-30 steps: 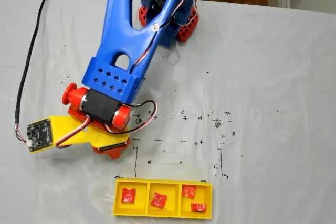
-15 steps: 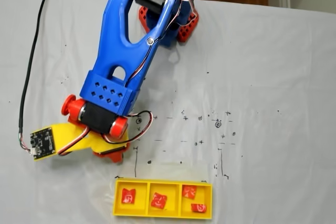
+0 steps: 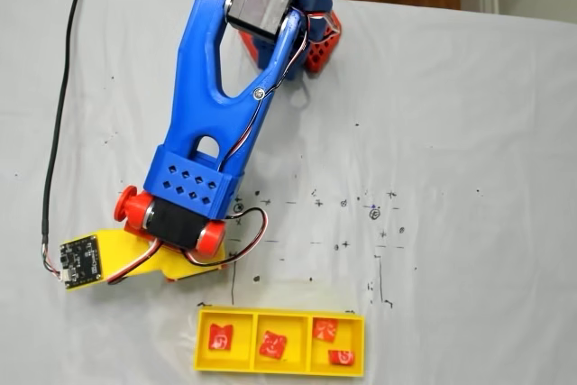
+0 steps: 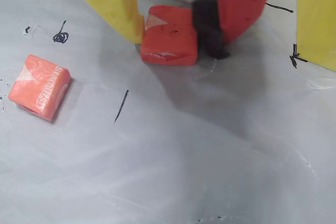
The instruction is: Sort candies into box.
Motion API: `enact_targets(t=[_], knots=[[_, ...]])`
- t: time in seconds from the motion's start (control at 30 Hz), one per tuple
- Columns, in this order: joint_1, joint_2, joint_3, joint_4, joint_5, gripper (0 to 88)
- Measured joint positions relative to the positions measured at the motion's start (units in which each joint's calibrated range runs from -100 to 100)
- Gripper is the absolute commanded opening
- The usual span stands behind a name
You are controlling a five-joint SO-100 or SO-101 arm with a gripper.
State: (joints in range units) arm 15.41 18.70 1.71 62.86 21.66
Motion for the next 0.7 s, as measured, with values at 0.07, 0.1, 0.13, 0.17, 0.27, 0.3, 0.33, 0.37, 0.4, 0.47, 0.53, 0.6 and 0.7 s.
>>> enact_targets(t=[0.07,0.1,0.13,0.17,0.27,0.3,0.33,0.37,0.4,0.47,0.53,0.6,0.7], knots=[[-0.3,0.3,0.0,-0.2,0.0,0.1],[-0.3,0.3,-0.1,-0.2,-0.2,0.1],[-0.3,0.3,-0.1,-0.2,-0.4,0.1],[-0.3,0.1,-0.1,-0.2,-0.5,0.1],[-0.3,-1.2,0.0,-0.2,-0.9,0.1],[-0.2,-1.7,0.2,-0.2,-1.0,0.1],[-0.2,-2.4,0.9,-0.6,-1.1,0.1],[-0.2,-3.4,2.0,-0.3,-1.1,0.1],[-0.5,-4.7,3.1,-0.5,-1.2,0.1],[-0.9,-8.5,6.1,-1.4,-1.4,0.1],[-1.6,-12.9,8.2,-2.4,-2.1,0.1],[-2.7,-17.3,9.2,-3.5,-3.3,0.1],[-4.8,-22.8,10.6,-6.1,-5.9,0.1]])
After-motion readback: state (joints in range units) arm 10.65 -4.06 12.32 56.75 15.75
